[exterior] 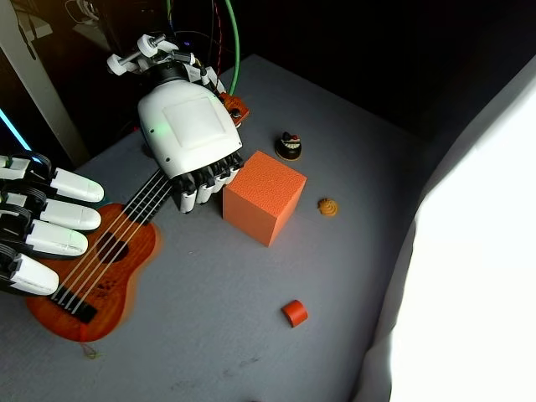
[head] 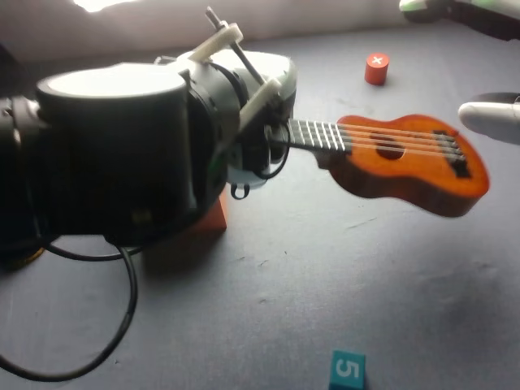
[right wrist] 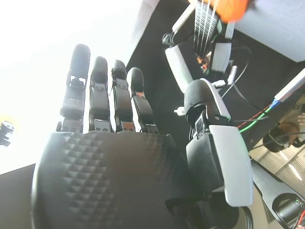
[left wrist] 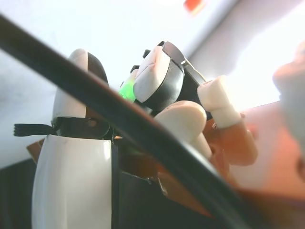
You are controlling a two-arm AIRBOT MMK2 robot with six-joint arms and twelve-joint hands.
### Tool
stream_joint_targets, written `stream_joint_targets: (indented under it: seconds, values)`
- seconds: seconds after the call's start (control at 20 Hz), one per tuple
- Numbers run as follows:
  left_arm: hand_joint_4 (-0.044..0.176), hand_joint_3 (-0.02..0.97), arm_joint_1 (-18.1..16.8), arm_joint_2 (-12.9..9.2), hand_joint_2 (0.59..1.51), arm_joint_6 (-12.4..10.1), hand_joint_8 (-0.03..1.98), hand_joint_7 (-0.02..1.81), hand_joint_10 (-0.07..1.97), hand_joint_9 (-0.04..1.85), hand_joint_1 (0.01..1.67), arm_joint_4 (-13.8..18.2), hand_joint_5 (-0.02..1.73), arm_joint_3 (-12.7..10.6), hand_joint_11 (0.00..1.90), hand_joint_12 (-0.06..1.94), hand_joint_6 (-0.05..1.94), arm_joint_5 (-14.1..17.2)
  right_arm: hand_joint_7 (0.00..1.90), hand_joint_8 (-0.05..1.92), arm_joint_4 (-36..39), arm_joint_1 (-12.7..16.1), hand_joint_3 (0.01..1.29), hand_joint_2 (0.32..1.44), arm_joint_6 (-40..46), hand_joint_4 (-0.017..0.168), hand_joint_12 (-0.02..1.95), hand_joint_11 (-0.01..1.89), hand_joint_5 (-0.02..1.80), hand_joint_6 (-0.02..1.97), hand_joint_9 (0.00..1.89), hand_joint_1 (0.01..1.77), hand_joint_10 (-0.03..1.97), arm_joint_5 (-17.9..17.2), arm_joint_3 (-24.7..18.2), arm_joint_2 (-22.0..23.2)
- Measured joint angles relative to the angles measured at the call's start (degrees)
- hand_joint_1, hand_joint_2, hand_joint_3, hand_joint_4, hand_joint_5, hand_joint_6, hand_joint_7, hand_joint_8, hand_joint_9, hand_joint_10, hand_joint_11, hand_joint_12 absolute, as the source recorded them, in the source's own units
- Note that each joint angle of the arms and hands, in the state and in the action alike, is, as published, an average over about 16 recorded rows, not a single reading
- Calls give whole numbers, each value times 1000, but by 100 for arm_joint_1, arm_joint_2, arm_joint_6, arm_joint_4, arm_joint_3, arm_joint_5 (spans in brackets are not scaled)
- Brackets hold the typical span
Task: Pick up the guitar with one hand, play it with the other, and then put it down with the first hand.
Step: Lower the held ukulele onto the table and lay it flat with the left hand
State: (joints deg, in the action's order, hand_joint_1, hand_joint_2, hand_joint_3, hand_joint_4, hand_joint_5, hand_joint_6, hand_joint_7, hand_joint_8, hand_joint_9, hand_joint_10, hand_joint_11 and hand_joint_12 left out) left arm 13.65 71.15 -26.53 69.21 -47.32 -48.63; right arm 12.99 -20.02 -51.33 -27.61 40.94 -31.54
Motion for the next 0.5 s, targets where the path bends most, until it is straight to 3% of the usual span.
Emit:
stream_joint_targets:
  seconds: [0.5]
  values:
    - [4, -16, 625, 202, 1086, -1051, 1958, 1289, 1907, 1369, 1452, 935, 1231, 258, 1397, 1905, 1878, -666, 193, 15, 237, -20, 16, 1359, -87, 4, 1044, 21, 43, 423, 33, 238, 430, -81, -85, 6]
